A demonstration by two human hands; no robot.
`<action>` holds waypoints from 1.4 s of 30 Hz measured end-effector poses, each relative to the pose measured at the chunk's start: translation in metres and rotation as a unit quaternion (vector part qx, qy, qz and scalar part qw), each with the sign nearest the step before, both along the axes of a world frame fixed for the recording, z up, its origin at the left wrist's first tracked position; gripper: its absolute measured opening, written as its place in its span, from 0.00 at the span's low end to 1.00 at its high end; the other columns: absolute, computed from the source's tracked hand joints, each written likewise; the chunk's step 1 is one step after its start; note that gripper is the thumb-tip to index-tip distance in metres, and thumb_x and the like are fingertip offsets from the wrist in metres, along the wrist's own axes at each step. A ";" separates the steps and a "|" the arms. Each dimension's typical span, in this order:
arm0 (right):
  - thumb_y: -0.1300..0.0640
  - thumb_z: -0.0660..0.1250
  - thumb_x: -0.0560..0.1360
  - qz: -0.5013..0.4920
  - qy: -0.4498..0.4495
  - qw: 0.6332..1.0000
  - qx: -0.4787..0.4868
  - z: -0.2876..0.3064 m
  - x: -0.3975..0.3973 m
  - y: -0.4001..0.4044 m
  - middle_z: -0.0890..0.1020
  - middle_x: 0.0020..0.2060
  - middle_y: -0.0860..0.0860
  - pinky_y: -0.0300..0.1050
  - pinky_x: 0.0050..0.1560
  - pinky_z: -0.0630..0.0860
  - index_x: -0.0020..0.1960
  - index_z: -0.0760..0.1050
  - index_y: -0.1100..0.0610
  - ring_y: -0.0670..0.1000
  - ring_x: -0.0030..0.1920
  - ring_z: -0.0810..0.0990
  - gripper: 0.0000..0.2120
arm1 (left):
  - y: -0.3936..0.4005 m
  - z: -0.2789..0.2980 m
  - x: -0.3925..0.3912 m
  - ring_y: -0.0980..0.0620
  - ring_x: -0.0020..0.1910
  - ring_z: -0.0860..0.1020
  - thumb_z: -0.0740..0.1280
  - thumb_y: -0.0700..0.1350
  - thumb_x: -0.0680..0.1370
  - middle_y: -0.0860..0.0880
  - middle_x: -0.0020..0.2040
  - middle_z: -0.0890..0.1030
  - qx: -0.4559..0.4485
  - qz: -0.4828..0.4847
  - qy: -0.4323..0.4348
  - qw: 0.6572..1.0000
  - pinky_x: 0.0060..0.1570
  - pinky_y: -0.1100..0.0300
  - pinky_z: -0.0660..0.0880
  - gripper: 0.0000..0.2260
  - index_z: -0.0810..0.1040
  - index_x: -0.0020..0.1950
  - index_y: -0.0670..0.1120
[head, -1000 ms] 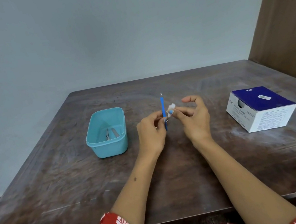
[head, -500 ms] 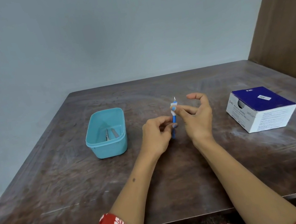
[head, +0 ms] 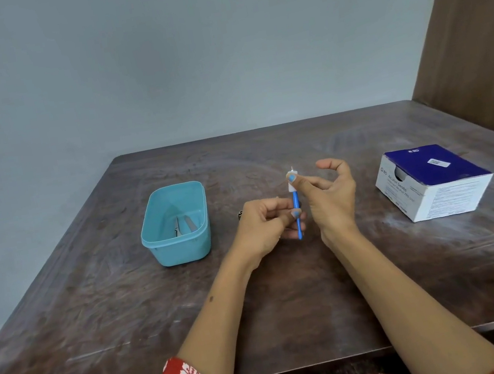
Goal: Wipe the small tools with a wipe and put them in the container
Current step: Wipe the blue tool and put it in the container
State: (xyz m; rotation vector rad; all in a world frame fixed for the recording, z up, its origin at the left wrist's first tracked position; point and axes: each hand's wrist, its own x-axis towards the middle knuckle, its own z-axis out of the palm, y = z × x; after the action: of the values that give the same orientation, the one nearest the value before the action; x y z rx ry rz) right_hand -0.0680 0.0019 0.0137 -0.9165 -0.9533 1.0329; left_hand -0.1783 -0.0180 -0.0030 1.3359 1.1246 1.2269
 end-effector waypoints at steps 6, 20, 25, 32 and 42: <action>0.66 0.73 0.69 0.012 0.003 1.000 -0.011 0.002 -0.002 -0.002 0.81 0.31 0.52 0.33 0.22 0.72 0.53 0.63 0.58 0.43 0.22 0.76 0.21 | -0.003 0.003 0.002 0.55 0.32 0.81 0.66 0.33 0.75 0.43 0.38 0.82 -0.007 0.019 -0.002 1.000 0.36 0.61 0.81 0.05 0.80 0.49 0.37; 0.64 0.75 0.68 0.029 -0.025 0.999 -0.035 -0.001 -0.004 -0.001 0.81 0.31 0.51 0.37 0.23 0.74 0.53 0.65 0.57 0.44 0.23 0.77 0.23 | -0.003 0.003 0.003 0.56 0.32 0.82 0.66 0.32 0.75 0.42 0.38 0.81 -0.022 0.059 -0.006 0.998 0.35 0.63 0.80 0.07 0.79 0.51 0.35; 0.64 0.76 0.67 0.024 -0.039 0.998 -0.040 -0.003 -0.003 0.002 0.82 0.30 0.50 0.39 0.23 0.74 0.52 0.65 0.54 0.46 0.24 0.78 0.23 | -0.002 0.003 0.000 0.54 0.33 0.82 0.67 0.32 0.75 0.43 0.37 0.82 -0.047 0.034 -0.028 0.998 0.36 0.61 0.81 0.07 0.79 0.52 0.34; 0.64 0.75 0.68 0.011 -0.021 0.999 -0.041 -0.001 -0.002 0.001 0.82 0.34 0.53 0.38 0.20 0.72 0.53 0.64 0.54 0.45 0.21 0.76 0.22 | -0.005 0.005 0.002 0.53 0.32 0.82 0.67 0.32 0.74 0.41 0.38 0.82 -0.048 0.022 -0.029 0.998 0.36 0.60 0.81 0.05 0.80 0.48 0.37; 0.64 0.75 0.68 0.000 -0.009 0.999 -0.040 -0.004 -0.002 0.004 0.83 0.34 0.53 0.43 0.20 0.72 0.52 0.64 0.53 0.50 0.23 0.76 0.23 | -0.002 0.003 0.002 0.53 0.30 0.82 0.67 0.31 0.74 0.43 0.35 0.81 -0.082 0.004 -0.031 0.996 0.34 0.59 0.81 0.09 0.77 0.53 0.31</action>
State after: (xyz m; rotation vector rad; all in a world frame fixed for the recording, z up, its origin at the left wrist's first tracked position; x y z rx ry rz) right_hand -0.0696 0.0062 0.0094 -0.9926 -0.9330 1.0707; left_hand -0.1765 -0.0205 -0.0001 1.1632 1.1611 1.1469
